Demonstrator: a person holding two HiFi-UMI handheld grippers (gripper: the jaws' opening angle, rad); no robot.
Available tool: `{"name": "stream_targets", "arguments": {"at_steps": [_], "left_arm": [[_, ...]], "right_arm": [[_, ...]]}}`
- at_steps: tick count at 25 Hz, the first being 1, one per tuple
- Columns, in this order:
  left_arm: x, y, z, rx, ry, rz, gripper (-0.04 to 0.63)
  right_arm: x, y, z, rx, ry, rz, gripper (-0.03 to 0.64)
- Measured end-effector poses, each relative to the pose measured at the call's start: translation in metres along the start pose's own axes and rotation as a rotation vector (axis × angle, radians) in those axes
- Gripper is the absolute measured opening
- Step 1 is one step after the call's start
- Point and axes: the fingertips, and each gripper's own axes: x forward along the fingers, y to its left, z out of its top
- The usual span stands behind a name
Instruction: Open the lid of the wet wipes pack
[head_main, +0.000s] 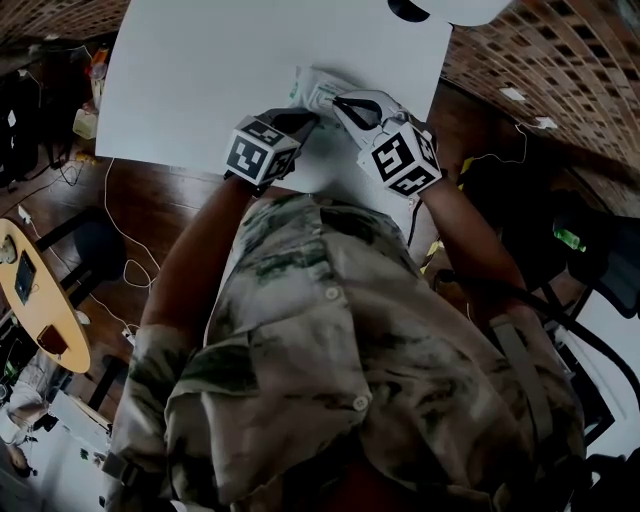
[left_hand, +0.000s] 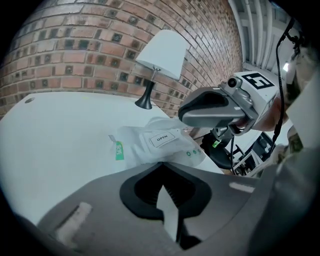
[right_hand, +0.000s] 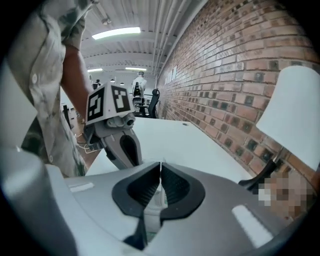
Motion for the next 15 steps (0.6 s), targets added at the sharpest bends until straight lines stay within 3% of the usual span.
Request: {"name": "stream_targets", "arguments": {"at_steps": [7, 15], "left_arm": [[-0.001, 0.001, 0.004, 0.007, -0.01, 0.002, 0.002], [-0.001, -0.001, 0.004, -0.028, -0.021, -0.006, 0.002]], "right_arm": [[0.002, -0.054, 0.0, 0.181, -0.079, -0.015, 0.015], [0.02, -0.091, -0.034, 0.446, -0.084, 0.055, 0.021]]}}
